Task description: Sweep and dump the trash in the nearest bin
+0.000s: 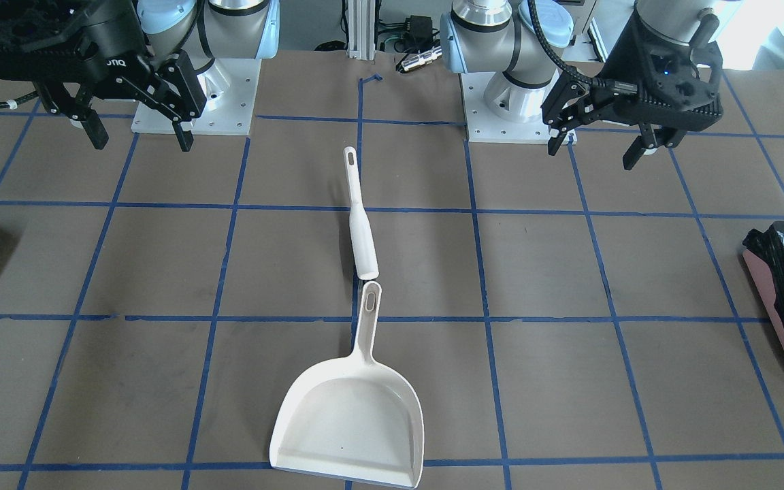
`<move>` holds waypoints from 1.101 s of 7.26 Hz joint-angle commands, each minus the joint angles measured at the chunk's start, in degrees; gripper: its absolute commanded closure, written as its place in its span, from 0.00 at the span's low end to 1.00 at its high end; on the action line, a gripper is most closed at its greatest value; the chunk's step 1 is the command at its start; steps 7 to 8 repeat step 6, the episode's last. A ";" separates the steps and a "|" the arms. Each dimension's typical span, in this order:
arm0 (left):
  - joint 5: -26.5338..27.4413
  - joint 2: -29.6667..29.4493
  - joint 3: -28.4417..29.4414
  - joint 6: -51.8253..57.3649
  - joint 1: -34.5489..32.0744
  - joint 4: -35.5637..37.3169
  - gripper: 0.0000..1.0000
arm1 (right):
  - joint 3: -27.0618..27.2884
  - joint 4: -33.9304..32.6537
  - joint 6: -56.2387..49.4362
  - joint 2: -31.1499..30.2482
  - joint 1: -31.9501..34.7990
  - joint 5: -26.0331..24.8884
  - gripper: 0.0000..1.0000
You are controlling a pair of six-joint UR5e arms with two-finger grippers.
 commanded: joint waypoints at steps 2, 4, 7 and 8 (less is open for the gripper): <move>0.40 0.37 -0.19 0.35 0.05 -0.13 0.00 | 0.00 0.01 0.00 -0.01 0.00 -0.09 0.00; 1.02 0.54 -0.62 0.44 0.05 -0.04 0.00 | 0.00 0.01 0.00 -0.01 0.00 -0.09 0.00; 1.02 0.54 -0.71 0.44 -0.03 -0.13 0.00 | 0.00 0.01 0.00 -0.01 0.00 -0.09 0.00; 1.02 0.54 -0.71 0.44 -0.03 -0.13 0.00 | 0.00 0.01 0.00 -0.01 0.00 -0.09 0.00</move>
